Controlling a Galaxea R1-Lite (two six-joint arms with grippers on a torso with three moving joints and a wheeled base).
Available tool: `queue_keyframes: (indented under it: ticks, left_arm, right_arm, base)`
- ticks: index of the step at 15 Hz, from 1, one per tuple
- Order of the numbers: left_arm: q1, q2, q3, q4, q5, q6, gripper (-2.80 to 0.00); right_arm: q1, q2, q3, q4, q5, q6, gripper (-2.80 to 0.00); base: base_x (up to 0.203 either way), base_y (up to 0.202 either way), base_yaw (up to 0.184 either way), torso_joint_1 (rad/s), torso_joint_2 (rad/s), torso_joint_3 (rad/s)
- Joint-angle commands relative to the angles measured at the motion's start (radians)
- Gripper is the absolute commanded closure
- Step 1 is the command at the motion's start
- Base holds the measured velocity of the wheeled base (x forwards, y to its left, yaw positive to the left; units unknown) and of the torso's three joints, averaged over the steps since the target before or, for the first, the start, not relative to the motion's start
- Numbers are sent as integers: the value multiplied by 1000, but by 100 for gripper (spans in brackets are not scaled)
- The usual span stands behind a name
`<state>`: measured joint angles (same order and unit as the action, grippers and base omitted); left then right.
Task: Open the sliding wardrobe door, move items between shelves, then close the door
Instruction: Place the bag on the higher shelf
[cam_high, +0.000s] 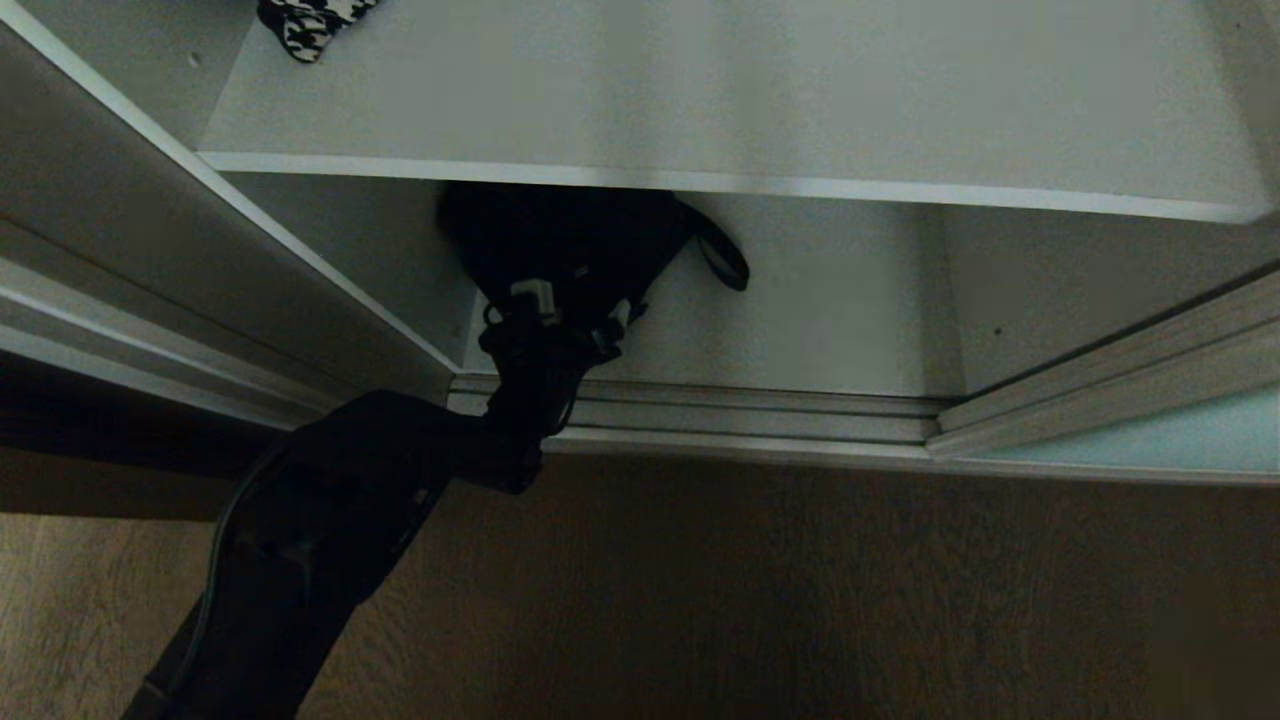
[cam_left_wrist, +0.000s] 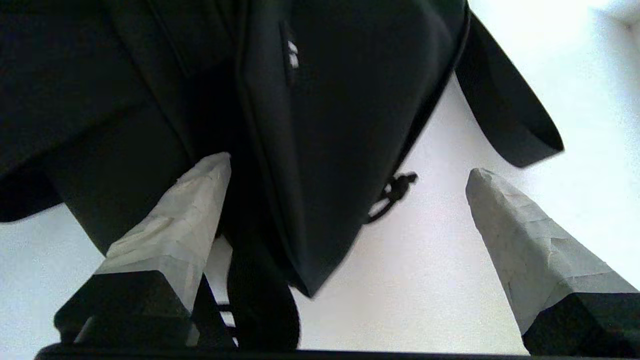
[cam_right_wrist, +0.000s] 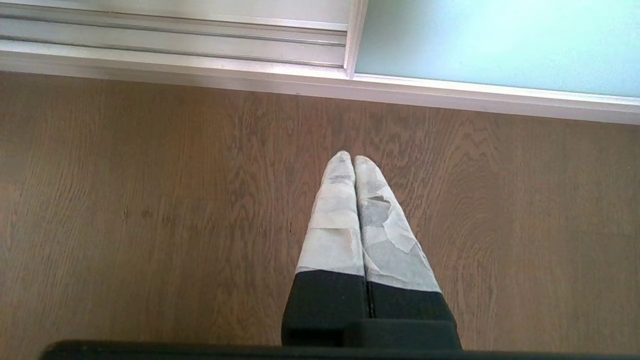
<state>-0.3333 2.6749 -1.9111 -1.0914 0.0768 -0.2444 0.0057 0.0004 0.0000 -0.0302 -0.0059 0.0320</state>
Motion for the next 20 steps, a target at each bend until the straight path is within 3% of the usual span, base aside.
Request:
queue_keyframes:
  ticks: [1, 4, 5, 20]
  left_arm:
    - [0, 33, -19, -5, -13, -1, -280]
    - [2, 43, -20, -7, -20, 0, -280]
    - [2, 43, -20, -9, -23, 0, 0]
    - [28, 69, -20, -28, -49, 17, 0]
  right_arm:
    - [0, -3, 0, 0, 0, 0, 0]
    - [0, -3, 0, 0, 0, -1, 0]
    - [0, -2, 0, 0, 0, 0, 0]
    - [0, -2, 0, 0, 0, 0, 0]
  base:
    - [0, 0, 0, 0, 0, 0]
    - [0, 0, 0, 0, 0, 0]
    - [0, 0, 0, 0, 0, 0]
    - [0, 0, 0, 0, 0, 0]
